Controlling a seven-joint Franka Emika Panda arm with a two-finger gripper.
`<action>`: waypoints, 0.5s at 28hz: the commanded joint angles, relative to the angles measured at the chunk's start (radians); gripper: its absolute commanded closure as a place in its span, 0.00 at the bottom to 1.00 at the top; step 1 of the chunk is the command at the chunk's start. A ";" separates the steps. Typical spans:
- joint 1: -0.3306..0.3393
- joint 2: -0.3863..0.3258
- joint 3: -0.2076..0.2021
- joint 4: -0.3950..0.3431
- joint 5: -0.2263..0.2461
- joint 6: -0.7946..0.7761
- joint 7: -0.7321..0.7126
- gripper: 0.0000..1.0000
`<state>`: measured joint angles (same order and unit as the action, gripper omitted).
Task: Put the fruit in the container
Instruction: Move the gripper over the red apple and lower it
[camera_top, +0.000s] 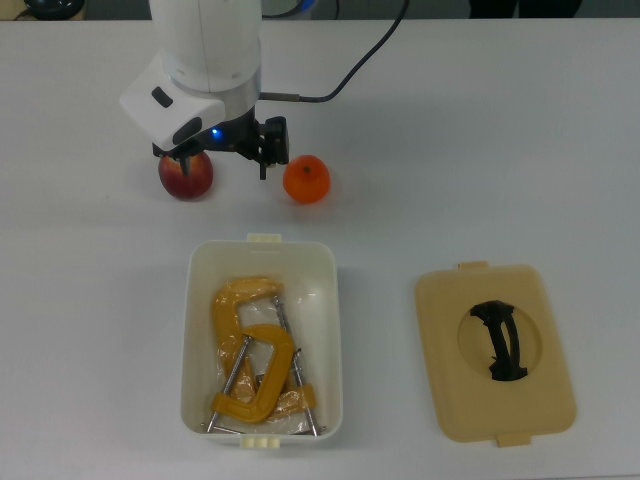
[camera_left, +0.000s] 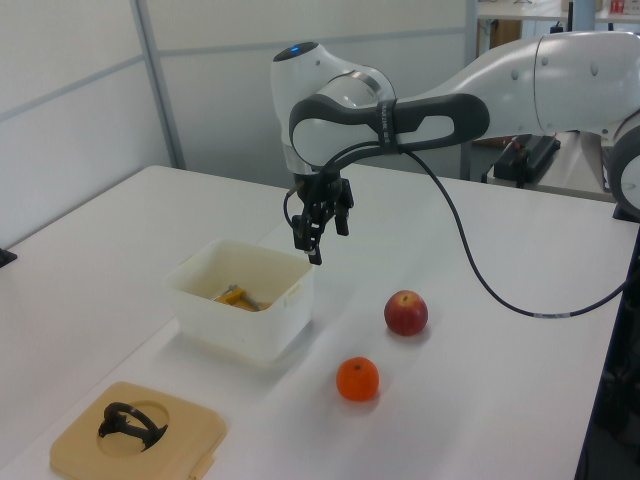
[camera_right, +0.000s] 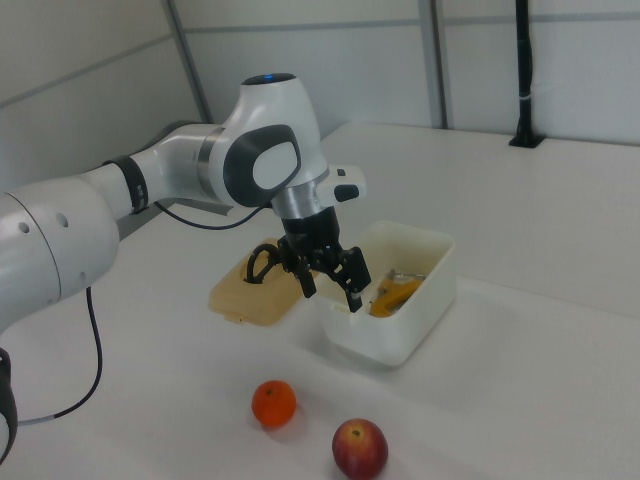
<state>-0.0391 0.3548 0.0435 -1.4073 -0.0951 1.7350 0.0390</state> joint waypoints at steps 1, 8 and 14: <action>-0.002 -0.070 -0.013 -0.072 -0.009 -0.061 -0.030 0.00; -0.028 -0.109 -0.034 -0.162 -0.020 -0.015 -0.070 0.00; -0.054 -0.145 -0.034 -0.249 -0.020 -0.005 -0.160 0.00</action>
<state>-0.0790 0.2785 0.0135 -1.5368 -0.1064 1.6915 -0.0460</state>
